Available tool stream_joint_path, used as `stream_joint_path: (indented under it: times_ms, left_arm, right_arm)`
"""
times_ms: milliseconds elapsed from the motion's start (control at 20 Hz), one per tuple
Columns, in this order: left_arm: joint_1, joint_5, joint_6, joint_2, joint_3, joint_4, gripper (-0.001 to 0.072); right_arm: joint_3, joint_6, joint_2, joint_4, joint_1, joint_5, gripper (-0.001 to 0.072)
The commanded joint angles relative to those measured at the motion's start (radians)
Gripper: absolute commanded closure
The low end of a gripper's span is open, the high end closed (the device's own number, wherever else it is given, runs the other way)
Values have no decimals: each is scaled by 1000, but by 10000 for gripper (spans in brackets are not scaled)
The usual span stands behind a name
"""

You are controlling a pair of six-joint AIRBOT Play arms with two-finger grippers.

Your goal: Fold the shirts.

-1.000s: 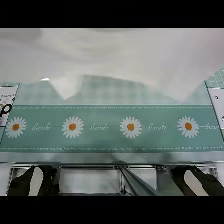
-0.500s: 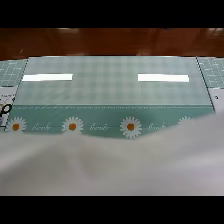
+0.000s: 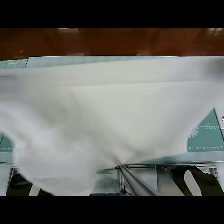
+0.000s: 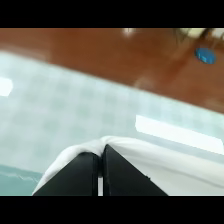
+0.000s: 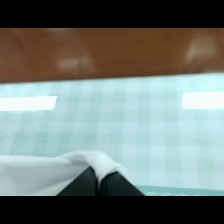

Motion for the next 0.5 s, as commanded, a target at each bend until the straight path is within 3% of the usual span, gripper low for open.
stream_joint_path:
  times_ms: [0, 200, 450]
  left_arm:
    - [-5, 257, -8, -207, -242, -138, 680]
    - [-63, 451, 67, -667, -174, -209, 680]
    - [-110, 473, 89, -1116, 173, -227, 680]
  right_arm:
    - [-146, -95, -201, 93, 26, -153, 689]
    - [-135, -135, -565, 98, 119, -386, 689]
    - [48, -137, -968, 178, 142, -548, 689]
